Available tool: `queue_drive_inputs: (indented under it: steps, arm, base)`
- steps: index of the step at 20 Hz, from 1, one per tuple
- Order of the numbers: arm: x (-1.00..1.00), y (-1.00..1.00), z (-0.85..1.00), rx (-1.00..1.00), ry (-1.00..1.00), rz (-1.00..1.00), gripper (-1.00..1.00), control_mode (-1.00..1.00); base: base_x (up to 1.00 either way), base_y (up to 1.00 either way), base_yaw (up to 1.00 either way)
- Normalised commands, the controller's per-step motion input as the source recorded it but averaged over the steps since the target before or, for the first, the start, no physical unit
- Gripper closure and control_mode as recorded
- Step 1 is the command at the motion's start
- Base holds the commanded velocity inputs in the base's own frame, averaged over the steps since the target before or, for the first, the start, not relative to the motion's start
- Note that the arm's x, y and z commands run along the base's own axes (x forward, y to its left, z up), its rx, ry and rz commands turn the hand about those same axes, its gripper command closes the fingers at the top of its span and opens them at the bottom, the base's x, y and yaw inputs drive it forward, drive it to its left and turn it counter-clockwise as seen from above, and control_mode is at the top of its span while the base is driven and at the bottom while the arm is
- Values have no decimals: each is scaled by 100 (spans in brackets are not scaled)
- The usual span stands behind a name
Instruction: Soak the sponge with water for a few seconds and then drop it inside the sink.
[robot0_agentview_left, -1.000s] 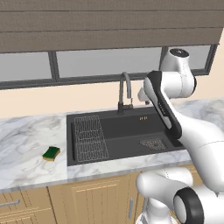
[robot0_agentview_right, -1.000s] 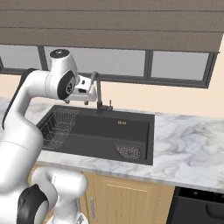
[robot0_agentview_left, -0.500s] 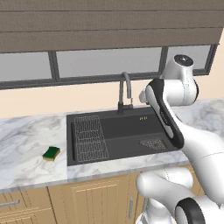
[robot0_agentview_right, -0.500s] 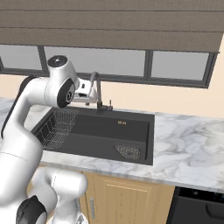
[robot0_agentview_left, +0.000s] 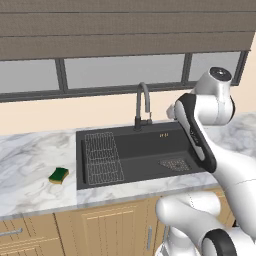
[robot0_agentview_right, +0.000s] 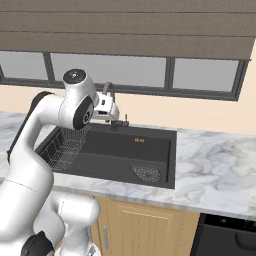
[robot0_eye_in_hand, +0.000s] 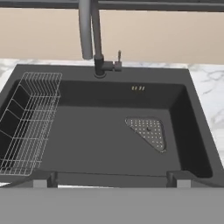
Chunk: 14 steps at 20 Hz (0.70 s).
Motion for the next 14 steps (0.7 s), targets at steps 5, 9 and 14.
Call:
queue_drive_inputs:
  steps: [5, 9, 14]
  arm:
    - [0, -4, -11, 3, -5, 0, -100, -100]
    - [0, 0, -17, 4, -14, 0, -100, -100]
    - [0, -7, -21, 5, -19, 0, -100, -100]
  base:
    - [0, 0, 0]
    - [0, 0, 0]
    - [0, 0, 0]
